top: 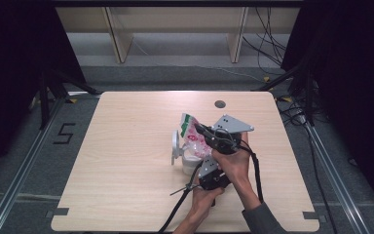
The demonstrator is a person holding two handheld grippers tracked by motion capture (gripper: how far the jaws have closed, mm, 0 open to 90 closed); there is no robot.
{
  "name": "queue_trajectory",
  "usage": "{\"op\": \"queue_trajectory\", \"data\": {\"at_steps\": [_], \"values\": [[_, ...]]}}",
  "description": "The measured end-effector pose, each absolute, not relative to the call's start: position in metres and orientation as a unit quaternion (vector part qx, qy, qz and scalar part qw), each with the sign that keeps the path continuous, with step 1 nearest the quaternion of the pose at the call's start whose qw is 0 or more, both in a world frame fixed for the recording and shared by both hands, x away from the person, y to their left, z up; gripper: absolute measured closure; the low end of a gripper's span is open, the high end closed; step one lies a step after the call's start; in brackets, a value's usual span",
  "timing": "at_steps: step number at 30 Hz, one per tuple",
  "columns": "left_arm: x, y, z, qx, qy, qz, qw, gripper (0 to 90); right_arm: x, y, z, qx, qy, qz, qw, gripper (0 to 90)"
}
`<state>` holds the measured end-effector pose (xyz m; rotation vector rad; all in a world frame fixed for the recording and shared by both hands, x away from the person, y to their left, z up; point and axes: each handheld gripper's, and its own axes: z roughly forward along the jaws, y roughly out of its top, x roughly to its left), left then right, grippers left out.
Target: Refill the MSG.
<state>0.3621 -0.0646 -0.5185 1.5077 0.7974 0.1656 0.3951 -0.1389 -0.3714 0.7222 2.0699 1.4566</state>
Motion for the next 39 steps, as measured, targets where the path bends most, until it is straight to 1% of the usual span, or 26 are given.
{"op": "queue_trajectory", "data": {"at_steps": [2, 3, 4, 10, 11, 14, 20, 21, 22, 23, 24, 26, 29, 33, 34, 35, 39], "values": [[0.362, -0.065, -0.519, 0.664, 0.351, 0.071, 0.656, 77.8, 0.396, -0.141, -0.371, 0.262, 0.761, 0.535, 0.258, 90.0], [0.362, -0.065, -0.519, 0.665, 0.352, 0.071, 0.654, 77.7, 0.396, -0.142, -0.371, 0.26, 0.762, 0.537, 0.25, 90.0], [0.362, -0.065, -0.519, 0.665, 0.352, 0.071, 0.654, 77.7, 0.397, -0.143, -0.371, 0.257, 0.763, 0.535, 0.255, 90.0], [0.362, -0.065, -0.519, 0.666, 0.35, 0.071, 0.655, 77.6, 0.396, -0.144, -0.37, 0.258, 0.761, 0.541, 0.251, 90.0], [0.362, -0.065, -0.519, 0.667, 0.35, 0.071, 0.654, 77.6, 0.395, -0.145, -0.37, 0.264, 0.757, 0.539, 0.257, 90.0], [0.362, -0.064, -0.52, 0.672, 0.347, 0.074, 0.65, 77.7, 0.395, -0.149, -0.368, 0.259, 0.757, 0.545, 0.251, 90.0], [0.361, -0.065, -0.52, 0.671, 0.349, 0.076, 0.65, 77.6, 0.394, -0.154, -0.367, 0.259, 0.756, 0.543, 0.259, 90.0], [0.361, -0.065, -0.521, 0.671, 0.348, 0.077, 0.65, 77.6, 0.393, -0.154, -0.367, 0.259, 0.756, 0.546, 0.252, 90.0], [0.361, -0.065, -0.521, 0.674, 0.346, 0.078, 0.648, 77.5, 0.393, -0.155, -0.366, 0.255, 0.757, 0.542, 0.262, 90.0], [0.361, -0.065, -0.521, 0.674, 0.346, 0.078, 0.648, 77.4, 0.393, -0.155, -0.366, 0.255, 0.757, 0.542, 0.262, 90.0], [0.361, -0.064, -0.521, 0.676, 0.345, 0.079, 0.646, 77.4, 0.391, -0.155, -0.366, 0.267, 0.755, 0.545, 0.247, 90.0], [0.362, -0.064, -0.522, 0.672, 0.343, 0.074, 0.652, 76.8, 0.391, -0.158, -0.365, 0.258, 0.757, 0.543, 0.255, 90.0], [0.362, -0.063, -0.522, 0.676, 0.342, 0.076, 0.648, 75.8, 0.39, -0.16, -0.364, 0.258, 0.756, 0.548, 0.246, 90.0], [0.361, -0.06, -0.522, 0.684, 0.344, 0.082, 0.639, 74.2, 0.388, -0.165, -0.362, 0.258, 0.75, 0.553, 0.254, 90.0], [0.361, -0.059, -0.522, 0.686, 0.341, 0.082, 0.638, 74.2, 0.386, -0.167, -0.362, 0.264, 0.751, 0.552, 0.247, 90.0], [0.362, -0.059, -0.522, 0.687, 0.341, 0.081, 0.637, 74.1, 0.387, -0.169, -0.362, 0.26, 0.748, 0.556, 0.252, 90.0], [0.36, -0.06, -0.522, 0.689, 0.337, 0.08, 0.636, 73.0, 0.383, -0.176, -0.362, 0.265, 0.741, 0.566, 0.244, 90.0]]}}
